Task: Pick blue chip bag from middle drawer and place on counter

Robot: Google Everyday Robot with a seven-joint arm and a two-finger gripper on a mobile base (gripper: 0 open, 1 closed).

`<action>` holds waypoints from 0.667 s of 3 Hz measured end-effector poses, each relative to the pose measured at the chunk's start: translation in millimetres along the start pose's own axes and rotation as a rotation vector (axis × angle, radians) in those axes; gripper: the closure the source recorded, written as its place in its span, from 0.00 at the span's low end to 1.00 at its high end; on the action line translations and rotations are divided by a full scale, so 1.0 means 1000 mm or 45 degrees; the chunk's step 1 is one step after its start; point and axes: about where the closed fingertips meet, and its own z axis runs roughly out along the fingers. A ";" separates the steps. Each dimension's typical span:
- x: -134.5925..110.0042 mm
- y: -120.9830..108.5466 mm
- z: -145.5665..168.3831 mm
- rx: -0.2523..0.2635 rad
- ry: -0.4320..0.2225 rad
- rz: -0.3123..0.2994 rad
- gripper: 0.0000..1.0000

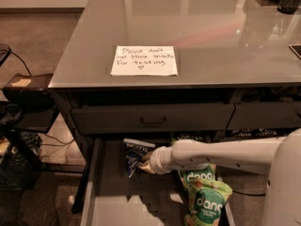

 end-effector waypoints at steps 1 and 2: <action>0.000 0.000 0.000 0.000 0.000 0.000 1.00; 0.000 0.008 -0.018 -0.036 0.003 0.009 1.00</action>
Offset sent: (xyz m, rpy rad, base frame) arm -0.0293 -0.0248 0.0327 0.0092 0.0610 0.0287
